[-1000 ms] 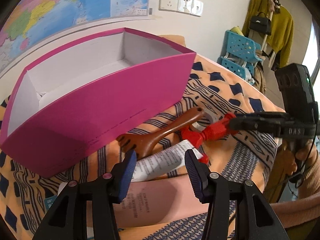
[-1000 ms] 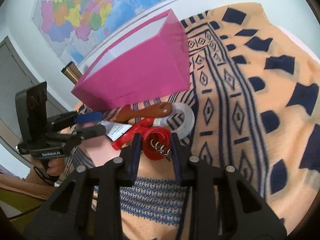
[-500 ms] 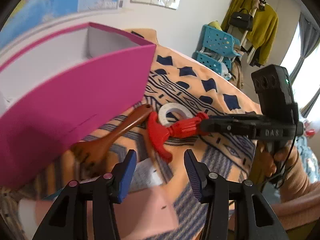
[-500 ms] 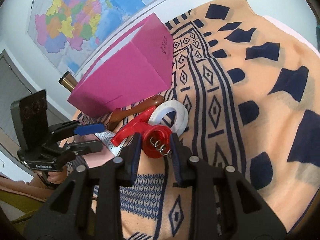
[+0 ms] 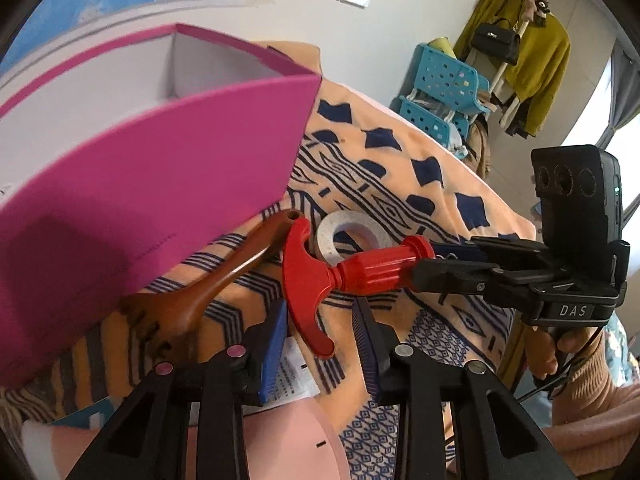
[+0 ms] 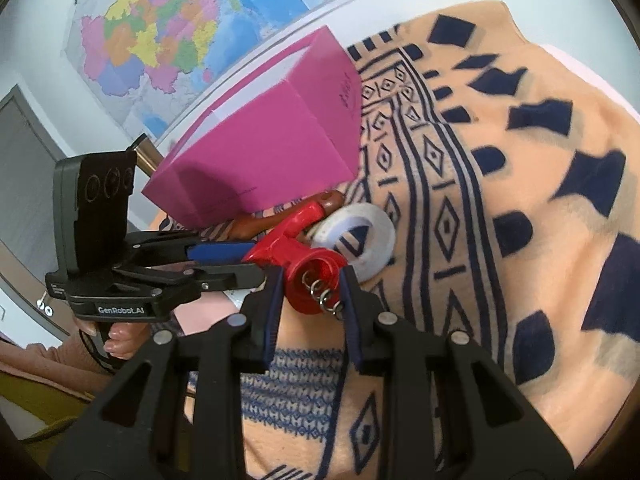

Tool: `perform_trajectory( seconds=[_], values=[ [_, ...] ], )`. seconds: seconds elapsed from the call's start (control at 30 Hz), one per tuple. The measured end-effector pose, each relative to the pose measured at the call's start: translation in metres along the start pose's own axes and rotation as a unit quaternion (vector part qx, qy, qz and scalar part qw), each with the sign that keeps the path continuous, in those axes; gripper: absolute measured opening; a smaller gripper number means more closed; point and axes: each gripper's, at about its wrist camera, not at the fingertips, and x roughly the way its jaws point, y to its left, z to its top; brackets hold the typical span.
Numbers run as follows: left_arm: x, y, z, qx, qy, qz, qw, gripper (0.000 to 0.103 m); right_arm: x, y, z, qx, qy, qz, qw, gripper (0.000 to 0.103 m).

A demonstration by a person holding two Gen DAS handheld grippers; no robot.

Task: Organize rigid objects
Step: 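Carry the red corkscrew into the magenta box and open the right gripper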

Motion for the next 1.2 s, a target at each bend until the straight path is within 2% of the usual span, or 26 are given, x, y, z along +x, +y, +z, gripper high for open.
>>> perform_trajectory(
  seconds=[0.23,0.53,0.67,0.83,1.07,1.2],
  values=[
    [-0.051,-0.001,0.003,-0.007,-0.054,0.015,0.9984,0.033,-0.012,0.029,0.024,-0.061,-0.018,0.016,0.998,0.03],
    [-0.112,0.01,0.022,-0.015,-0.129,0.061,0.9897,0.033,-0.018,0.071,0.075,-0.15,-0.053,0.057,0.986,0.03],
    [-0.116,0.027,0.035,-0.032,-0.134,0.09,0.9863,0.033,-0.003,0.087,0.104,-0.182,-0.056,0.063,0.98,0.03],
    [-0.104,0.053,0.048,-0.067,-0.122,0.091,0.9861,0.033,0.025,0.092,0.131,-0.199,-0.036,0.063,0.977,0.03],
    [-0.08,0.074,0.061,-0.083,-0.092,0.101,0.9871,0.033,0.06,0.08,0.148,-0.19,0.001,0.057,0.98,0.031],
    [-0.07,0.074,0.064,-0.08,-0.08,0.098,0.9886,0.033,0.077,0.071,0.15,-0.184,0.026,0.038,0.982,0.031]
  ],
)
